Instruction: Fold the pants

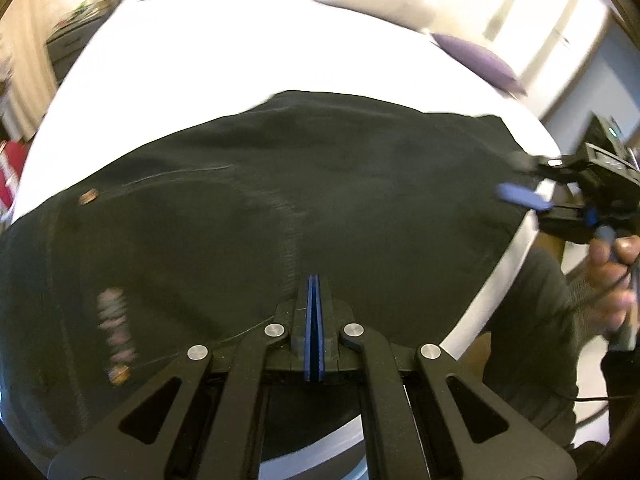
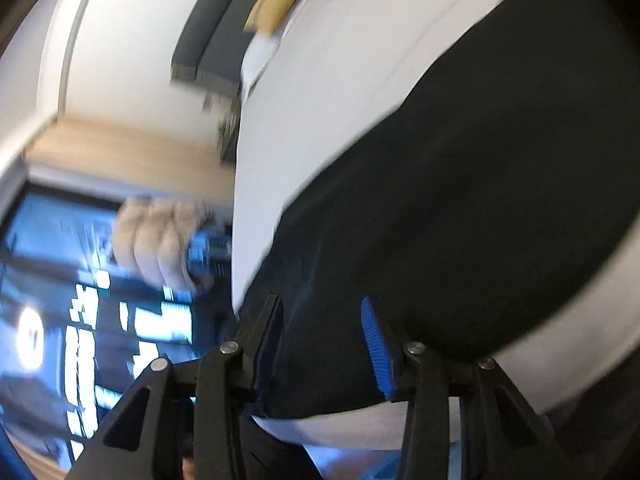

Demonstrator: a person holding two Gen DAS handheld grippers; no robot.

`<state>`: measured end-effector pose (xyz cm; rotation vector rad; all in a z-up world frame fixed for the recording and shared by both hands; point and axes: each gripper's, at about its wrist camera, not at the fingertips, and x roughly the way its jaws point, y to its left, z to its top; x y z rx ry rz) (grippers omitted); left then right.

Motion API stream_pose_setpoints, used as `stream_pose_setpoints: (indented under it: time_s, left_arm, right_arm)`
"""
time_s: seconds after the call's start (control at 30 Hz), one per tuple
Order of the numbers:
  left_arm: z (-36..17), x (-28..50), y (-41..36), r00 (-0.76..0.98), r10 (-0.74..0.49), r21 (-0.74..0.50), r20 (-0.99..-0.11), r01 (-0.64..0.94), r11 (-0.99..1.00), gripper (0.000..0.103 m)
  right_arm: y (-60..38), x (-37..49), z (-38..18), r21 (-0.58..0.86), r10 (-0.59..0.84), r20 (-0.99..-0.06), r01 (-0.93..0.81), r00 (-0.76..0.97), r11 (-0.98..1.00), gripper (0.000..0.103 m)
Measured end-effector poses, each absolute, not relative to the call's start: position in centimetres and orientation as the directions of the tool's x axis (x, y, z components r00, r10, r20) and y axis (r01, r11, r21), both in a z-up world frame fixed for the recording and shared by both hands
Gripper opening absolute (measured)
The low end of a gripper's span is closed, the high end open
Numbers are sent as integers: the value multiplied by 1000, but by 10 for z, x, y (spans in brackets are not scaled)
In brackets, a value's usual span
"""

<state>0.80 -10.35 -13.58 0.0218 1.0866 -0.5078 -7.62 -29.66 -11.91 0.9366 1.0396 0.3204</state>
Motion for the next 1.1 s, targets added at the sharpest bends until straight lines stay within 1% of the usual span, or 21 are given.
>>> stream_pose_setpoints:
  time_s: [0.03,0.07,0.1,0.13,0.17,0.23,0.3,0.33,0.37,0.4,0.43,0.5,0.57,0.67,0.7,0.73,0.77,0.83,0.9,0.97,1.1]
  left_arm:
    - [-141,7,-109,342,-368,-214,-864,412,886,1]
    - [-152,5,-111,321,-347,-203,-881,406,891,0]
    - [-152,3,-109,332,-356,-211,-873,401,891,0]
    - [-151,-2,-105,333,-372,-229,-866,398,888,0]
    - [-151,-5,-99,320,-389,-251,-864,396,883,0]
    - [-148,-10,-86,313,-407,-283,-858,375,883,1]
    - [-138,-13,-78,326,-412,-297,-851,349,889,1]
    - [-131,-12,-79,340,-424,-304,-839,354,885,1]
    - [-122,-7,-83,355,-439,-307,-826,370,877,1]
    - [-113,3,-93,365,-456,-309,-812,394,865,1]
    - [-110,11,-101,366,-468,-313,-805,409,857,1]
    - [-99,36,-131,363,-505,-323,-783,456,829,1]
    - [-104,68,-167,315,-533,-342,-785,498,797,1]
    - [-128,113,-202,227,-536,-379,-814,492,784,1]
    - [-138,126,-209,221,-498,-346,-839,489,800,1]
    - [-147,137,-213,213,-470,-322,-856,492,809,1]
    - [-156,148,-211,195,-473,-335,-859,484,808,1]
    - [-161,166,-198,181,-500,-382,-847,447,809,1]
    - [-159,179,-184,202,-497,-378,-844,434,818,1]
    - [-160,190,-166,209,-516,-395,-831,431,811,1]
    - [-153,197,-132,298,-477,-353,-827,384,853,1]
  right_arm:
    - [-293,-75,-135,750,599,-648,260,471,608,39]
    - [-300,-79,-147,752,588,-653,314,477,580,8]
    - [-315,-87,-157,770,586,-635,350,503,533,0]
    - [-329,-93,-160,788,574,-613,368,543,494,0]
    - [-350,-107,-159,785,516,-614,394,598,477,0]
    - [-382,-123,-146,736,387,-660,452,644,504,0]
    - [-400,-135,-124,655,255,-721,514,644,554,0]
    - [-403,-135,-106,620,200,-733,518,650,590,2]
    - [-398,-133,-98,621,201,-727,502,657,602,5]
    - [-391,-126,-90,658,250,-694,452,675,602,5]
    - [-377,-113,-88,721,344,-641,384,686,578,5]
    - [-353,-77,-94,791,475,-575,304,666,531,5]
    - [-340,-59,-113,829,554,-539,283,635,482,5]
    - [-329,-37,-147,840,625,-540,316,564,440,5]
    - [-330,-28,-162,819,621,-574,360,534,447,5]
    - [-335,-15,-168,814,618,-581,370,530,448,0]
    - [-348,-10,-171,823,605,-568,365,558,436,0]
    - [-373,-22,-169,802,543,-594,385,593,458,0]
    - [-405,-1,-166,772,460,-626,421,629,476,0]
    - [-460,-17,-165,760,386,-640,473,664,447,0]
    - [-538,-46,-152,698,178,-695,594,697,401,0]
